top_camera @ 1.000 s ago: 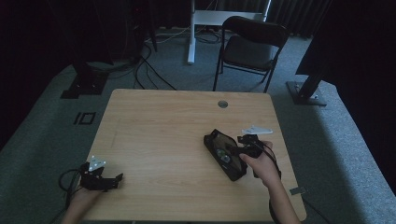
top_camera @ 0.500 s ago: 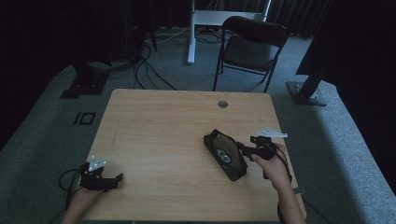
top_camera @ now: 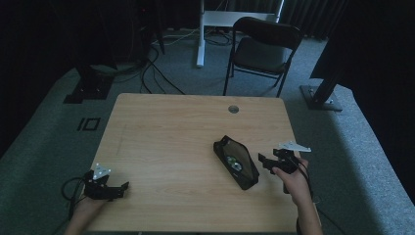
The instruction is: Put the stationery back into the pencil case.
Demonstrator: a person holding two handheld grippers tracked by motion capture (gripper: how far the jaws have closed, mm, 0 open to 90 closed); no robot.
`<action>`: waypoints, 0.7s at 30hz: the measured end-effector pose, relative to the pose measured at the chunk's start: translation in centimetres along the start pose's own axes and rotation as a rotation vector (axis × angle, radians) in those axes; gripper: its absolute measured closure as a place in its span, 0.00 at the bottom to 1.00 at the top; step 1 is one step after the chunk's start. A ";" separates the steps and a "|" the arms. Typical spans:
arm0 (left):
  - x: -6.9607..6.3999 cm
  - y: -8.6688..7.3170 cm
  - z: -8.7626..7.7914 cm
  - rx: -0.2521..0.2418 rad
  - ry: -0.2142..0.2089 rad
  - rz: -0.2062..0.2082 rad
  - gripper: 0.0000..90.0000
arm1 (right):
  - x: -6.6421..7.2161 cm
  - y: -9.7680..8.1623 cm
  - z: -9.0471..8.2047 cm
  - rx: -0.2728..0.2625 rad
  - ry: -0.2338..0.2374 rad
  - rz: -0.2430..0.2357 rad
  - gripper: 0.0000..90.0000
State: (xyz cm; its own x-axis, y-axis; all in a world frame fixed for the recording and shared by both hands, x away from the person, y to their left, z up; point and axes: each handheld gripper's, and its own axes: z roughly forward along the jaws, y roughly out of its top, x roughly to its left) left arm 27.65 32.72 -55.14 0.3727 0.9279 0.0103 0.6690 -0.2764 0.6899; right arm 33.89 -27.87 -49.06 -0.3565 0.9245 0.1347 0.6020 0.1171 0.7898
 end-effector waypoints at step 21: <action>0.0 0.0 0.0 0.000 0.000 0.002 0.00 | -2.3 -4.6 1.0 0.021 -0.113 0.054 0.20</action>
State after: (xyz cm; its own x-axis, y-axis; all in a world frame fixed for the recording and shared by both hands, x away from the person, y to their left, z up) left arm 27.65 32.74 -55.14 0.3741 0.9273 0.0116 0.6681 -0.2781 0.6901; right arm 32.60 -30.14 -53.62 -0.2417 0.9644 0.1074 0.6336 0.0731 0.7702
